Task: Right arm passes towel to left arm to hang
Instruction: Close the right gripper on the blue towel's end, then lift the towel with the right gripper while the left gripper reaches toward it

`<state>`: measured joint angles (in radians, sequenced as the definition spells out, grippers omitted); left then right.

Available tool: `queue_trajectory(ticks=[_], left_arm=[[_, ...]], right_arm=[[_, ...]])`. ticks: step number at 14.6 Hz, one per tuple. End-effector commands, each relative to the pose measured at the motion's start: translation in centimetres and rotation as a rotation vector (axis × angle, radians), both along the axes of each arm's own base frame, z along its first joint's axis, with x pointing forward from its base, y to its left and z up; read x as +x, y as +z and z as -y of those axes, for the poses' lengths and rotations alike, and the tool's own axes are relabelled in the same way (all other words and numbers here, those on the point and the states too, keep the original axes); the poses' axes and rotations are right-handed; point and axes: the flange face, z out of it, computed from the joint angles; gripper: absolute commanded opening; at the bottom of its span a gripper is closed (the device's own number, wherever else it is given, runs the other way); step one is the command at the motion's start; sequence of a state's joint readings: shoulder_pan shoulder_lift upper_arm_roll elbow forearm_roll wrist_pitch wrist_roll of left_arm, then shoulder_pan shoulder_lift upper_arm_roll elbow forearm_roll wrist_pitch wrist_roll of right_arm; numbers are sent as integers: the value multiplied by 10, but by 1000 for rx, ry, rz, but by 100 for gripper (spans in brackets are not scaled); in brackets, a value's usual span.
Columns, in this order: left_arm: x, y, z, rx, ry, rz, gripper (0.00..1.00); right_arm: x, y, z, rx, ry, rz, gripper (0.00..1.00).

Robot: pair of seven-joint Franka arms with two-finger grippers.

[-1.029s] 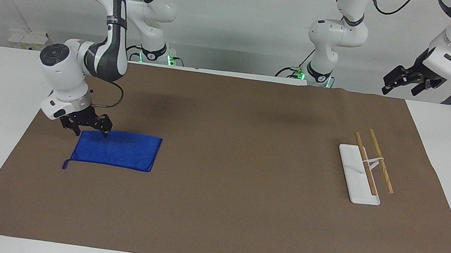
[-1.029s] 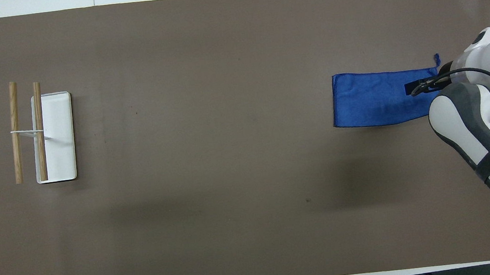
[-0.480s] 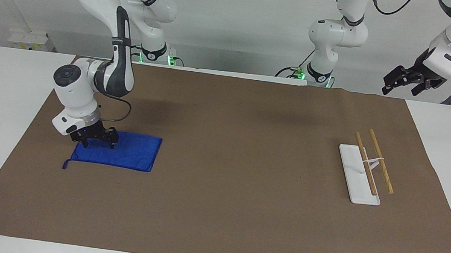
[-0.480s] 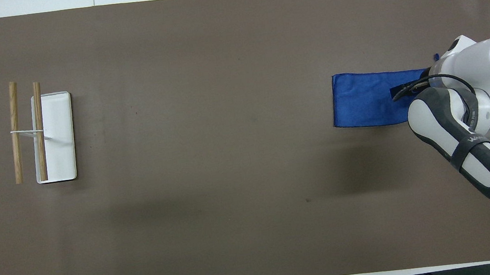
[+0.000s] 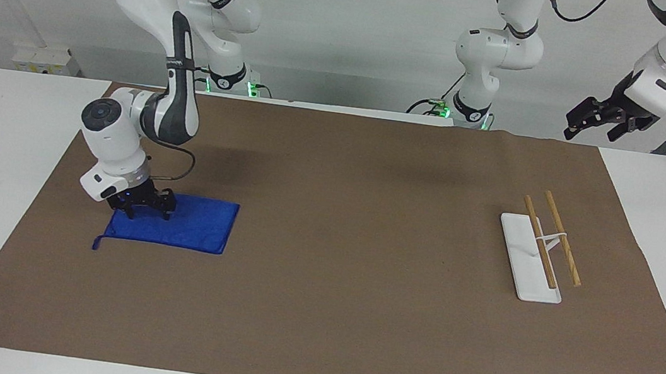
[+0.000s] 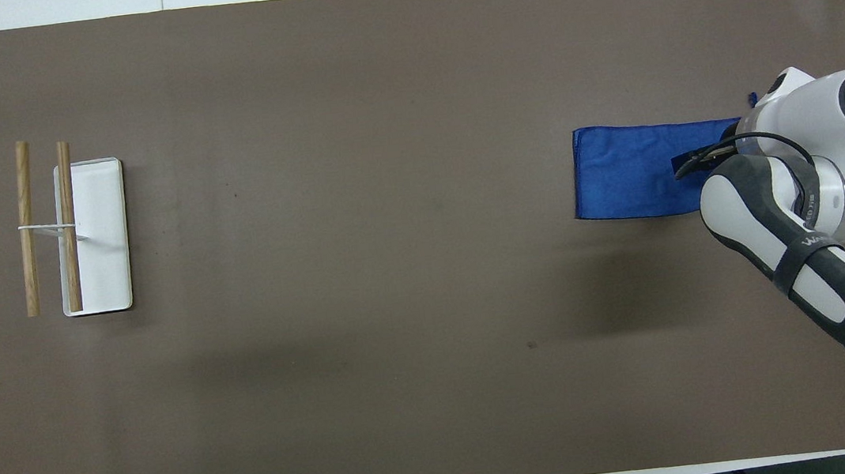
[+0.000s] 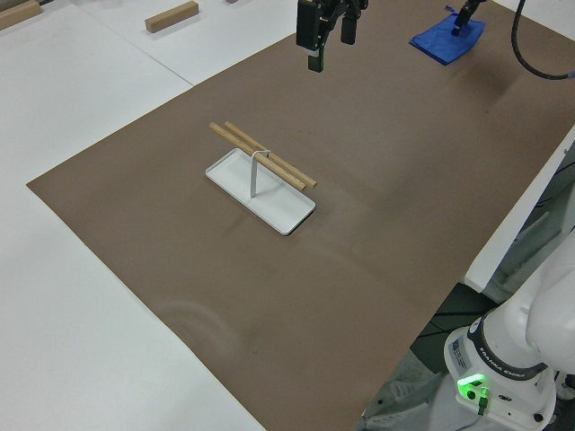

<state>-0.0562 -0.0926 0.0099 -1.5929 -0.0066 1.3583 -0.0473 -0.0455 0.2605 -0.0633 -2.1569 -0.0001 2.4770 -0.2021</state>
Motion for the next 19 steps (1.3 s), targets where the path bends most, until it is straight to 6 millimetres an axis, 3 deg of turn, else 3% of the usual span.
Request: queue_trajectory(ticks=[1,2,3,6,8,11,16,19], left_arm=[[-7,0,-3,-1,0,-8,100],[-7,0,-3,-1,0,-8,100],[-7,0,-3,-1,0,-8,100],[-7,0,-3,-1,0,-8,100],[-6,1,2,-2,-7,1,100],[-7,1,2,-2,-10,-4,100],[-8,-2,1,5,34,-10,100],[-15,-14,2,17,215,2,100]], right_arm=[[-3,-2,-1,4,25,2,42],[-2,-2,-3,5,30,2,18],[-1,-1,-6,6,34,5,3],[4,14,-18,17,33,14,0],[9,35,-22,35,-20,-6,0],[18,74,-55,53,-103,-86,0],[29,184,-190,209,-517,-183,0],[22,215,-267,358,-744,-253,0]])
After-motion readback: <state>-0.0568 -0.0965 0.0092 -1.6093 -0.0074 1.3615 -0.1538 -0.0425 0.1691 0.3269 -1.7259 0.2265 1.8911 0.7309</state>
